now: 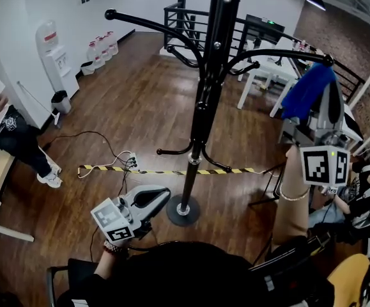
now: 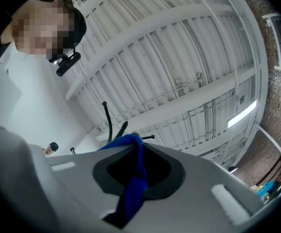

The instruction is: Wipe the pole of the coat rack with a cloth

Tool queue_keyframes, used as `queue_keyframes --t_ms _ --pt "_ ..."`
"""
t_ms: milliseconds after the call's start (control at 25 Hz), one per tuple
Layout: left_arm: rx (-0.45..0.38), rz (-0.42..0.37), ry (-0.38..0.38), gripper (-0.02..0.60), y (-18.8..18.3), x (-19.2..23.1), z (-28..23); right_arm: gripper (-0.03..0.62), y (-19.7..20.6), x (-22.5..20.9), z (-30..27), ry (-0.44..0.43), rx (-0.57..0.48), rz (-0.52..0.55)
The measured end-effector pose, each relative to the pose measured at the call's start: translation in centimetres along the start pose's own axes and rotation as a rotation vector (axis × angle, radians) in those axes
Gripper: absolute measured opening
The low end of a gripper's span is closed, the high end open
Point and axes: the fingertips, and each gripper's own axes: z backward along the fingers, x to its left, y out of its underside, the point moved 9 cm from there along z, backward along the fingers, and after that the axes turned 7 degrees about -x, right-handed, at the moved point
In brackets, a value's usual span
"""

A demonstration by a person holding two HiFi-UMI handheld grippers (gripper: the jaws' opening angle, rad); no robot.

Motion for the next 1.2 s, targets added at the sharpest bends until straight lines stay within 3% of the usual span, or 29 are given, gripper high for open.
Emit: queue_keyframes --t_ms 160,440,760,1200 --pt "-0.001 -0.001 -0.010 0.006 0.0 -0.1 0.2 0.023 0.1 -0.4 -0.1 -0.010 -0.026 -0.059" --pt "-0.005 -0.016 -0.008 0.006 0.6 -0.3 0.1 0.021 2.5 0.7 -0.8 -0.077 0.027 -0.101" --pt "-0.023 -0.003 -0.066 0.006 0.1 -0.2 1.9 0.023 7.6 4.2 -2.7 -0.251 0.202 -0.108" --pt "-0.028 0.018 -0.057 0.006 1.3 -0.3 2.2 0.023 10.4 7.4 -2.1 -0.364 0.305 -0.089"
